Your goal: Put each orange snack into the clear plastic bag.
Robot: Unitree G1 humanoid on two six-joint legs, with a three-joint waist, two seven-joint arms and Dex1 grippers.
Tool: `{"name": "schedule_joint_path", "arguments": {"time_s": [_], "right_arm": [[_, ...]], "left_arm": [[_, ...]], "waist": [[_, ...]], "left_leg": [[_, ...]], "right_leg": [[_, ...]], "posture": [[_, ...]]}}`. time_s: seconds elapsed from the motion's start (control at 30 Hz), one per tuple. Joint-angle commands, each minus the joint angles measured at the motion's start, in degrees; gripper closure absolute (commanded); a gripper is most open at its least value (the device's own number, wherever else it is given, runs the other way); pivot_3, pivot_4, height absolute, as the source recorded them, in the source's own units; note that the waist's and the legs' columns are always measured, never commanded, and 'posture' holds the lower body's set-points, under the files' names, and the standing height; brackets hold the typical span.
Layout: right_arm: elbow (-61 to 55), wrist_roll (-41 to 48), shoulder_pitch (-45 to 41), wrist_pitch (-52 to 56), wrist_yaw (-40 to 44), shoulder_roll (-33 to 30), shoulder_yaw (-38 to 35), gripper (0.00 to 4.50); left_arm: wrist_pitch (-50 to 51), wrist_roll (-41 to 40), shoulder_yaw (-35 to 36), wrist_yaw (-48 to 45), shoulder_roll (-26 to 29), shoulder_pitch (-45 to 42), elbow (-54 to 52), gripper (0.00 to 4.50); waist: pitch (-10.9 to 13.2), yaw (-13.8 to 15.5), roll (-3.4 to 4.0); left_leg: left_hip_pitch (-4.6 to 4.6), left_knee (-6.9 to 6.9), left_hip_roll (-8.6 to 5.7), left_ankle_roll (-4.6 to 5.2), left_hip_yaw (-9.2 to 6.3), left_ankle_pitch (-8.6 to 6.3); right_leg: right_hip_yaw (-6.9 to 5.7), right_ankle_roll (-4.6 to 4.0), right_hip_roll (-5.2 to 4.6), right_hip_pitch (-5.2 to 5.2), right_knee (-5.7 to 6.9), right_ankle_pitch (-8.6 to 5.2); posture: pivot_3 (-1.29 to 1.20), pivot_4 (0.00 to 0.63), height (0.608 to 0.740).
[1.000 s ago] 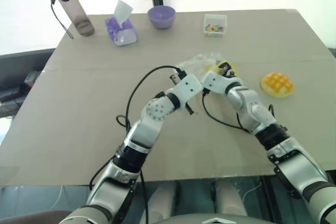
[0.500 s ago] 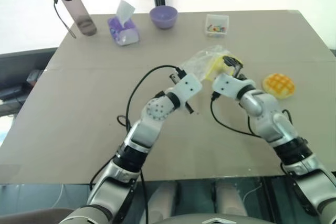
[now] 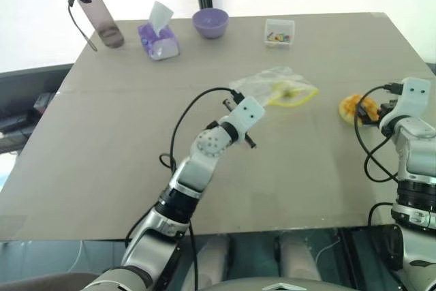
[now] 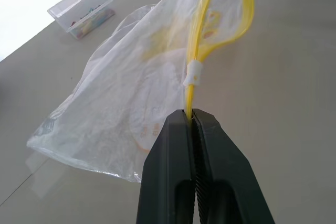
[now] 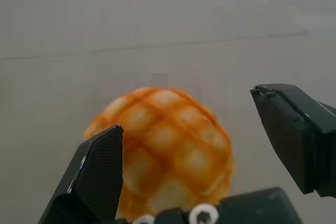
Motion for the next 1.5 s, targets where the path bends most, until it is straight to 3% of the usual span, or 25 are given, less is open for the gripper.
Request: {"name": "schedule_joint_path", "arguments": {"time_s": [0.03,0.47,0.67,1.1,1.13,1.17,1.23,1.27,1.37,1.5], "right_arm": [[-2.22,6.05,-2.89,8.17,-1.36,2.0,-4.69,0.04],[-4.84,13.36,-3.43,5.99,-3.25,1.38,-3.14,0.04],[-5.27,14.03,-1.96,2.63,-3.05,0.37,0.0,0.04],[-2.05,15.21,0.07,6.07,-4.23,-0.48,3.21,0.04],[-2.03,15.15,0.1,5.85,-4.3,-0.59,3.35,0.56],[-2.03,15.11,0.12,5.72,-4.35,-0.66,3.46,0.67],[-1.79,15.08,0.0,5.46,-4.37,-0.87,3.79,1.6],[-1.71,15.14,-0.03,5.43,-4.42,-0.9,3.84,1.6],[-1.55,15.0,0.08,4.98,-4.63,-1.14,4.17,2.49],[-2.54,14.87,0.89,2.14,-3.28,-2.22,5.48,4.34]], "left_arm": [[-1.7,0.05,0.36,0.08,0.07,-1.02,-1.35,4.5],[-2.09,0.24,0.26,-0.01,0.21,-1.35,-0.86,4.5],[-2.05,0.4,0.23,-0.11,0.27,-1.29,-0.9,4.5],[-1.68,0.54,0.29,-0.16,0.33,-1.29,-1.39,4.5],[-1.7,0.54,0.25,-0.21,0.37,-1.26,-1.42,4.5],[-1.71,0.54,0.22,-0.28,0.41,-1.22,-1.45,4.5],[-1.78,0.56,0.15,-0.36,0.41,-1.4,-1.23,4.5],[-1.81,0.57,0.11,-0.38,0.4,-1.47,-1.17,4.5],[-1.91,0.59,0.04,-0.46,0.36,-1.6,-1.03,4.5],[-2.08,0.62,-0.03,-0.52,0.33,-1.71,-0.87,4.5]], "waist": [[0.0,0.03,0.0],[-0.01,0.03,0.01],[-0.01,0.08,0.01],[-0.01,0.19,0.01],[-0.01,0.21,0.01],[-0.01,0.21,0.01],[-0.01,0.19,0.01],[-0.01,0.17,0.01],[-0.01,0.16,0.01],[-0.01,0.16,0.01]], "left_leg": [[0.0,0.0,0.0,0.0,0.0,0.0],[0.02,0.0,0.0,0.0,0.02,0.0],[0.02,0.0,0.0,0.0,0.03,0.0],[0.03,0.0,0.0,0.0,0.02,0.0],[0.03,0.0,0.0,0.0,0.02,0.0],[0.03,0.0,0.0,0.0,0.02,0.0],[0.03,0.0,-0.01,0.0,0.02,0.0],[0.03,0.0,-0.01,0.0,0.02,0.0],[0.04,0.0,0.0,0.0,0.02,0.0],[0.03,0.0,0.0,0.0,0.02,0.0]], "right_leg": [[0.0,0.0,0.0,0.0,0.0,0.0],[0.04,0.0,0.0,-0.01,0.03,0.0],[0.04,0.0,0.0,-0.01,0.03,0.0],[0.04,0.0,0.0,0.0,0.02,0.0],[0.04,0.0,0.0,0.0,0.02,0.0],[0.04,0.0,0.0,0.0,0.02,0.0],[0.04,0.0,0.0,0.0,0.02,0.0],[0.04,0.0,0.0,0.0,0.02,0.0],[0.04,0.0,0.0,0.0,0.02,0.0],[0.04,0.0,0.0,0.0,0.02,0.0]], "posture": [[0.0,0.15,0.74],[0.0,0.15,0.74],[0.0,0.15,0.74],[0.0,0.15,0.74],[0.0,0.15,0.74],[0.0,0.15,0.74],[0.0,0.15,0.74],[0.0,0.15,0.74],[0.0,0.15,0.74],[0.0,0.15,0.74]]}}
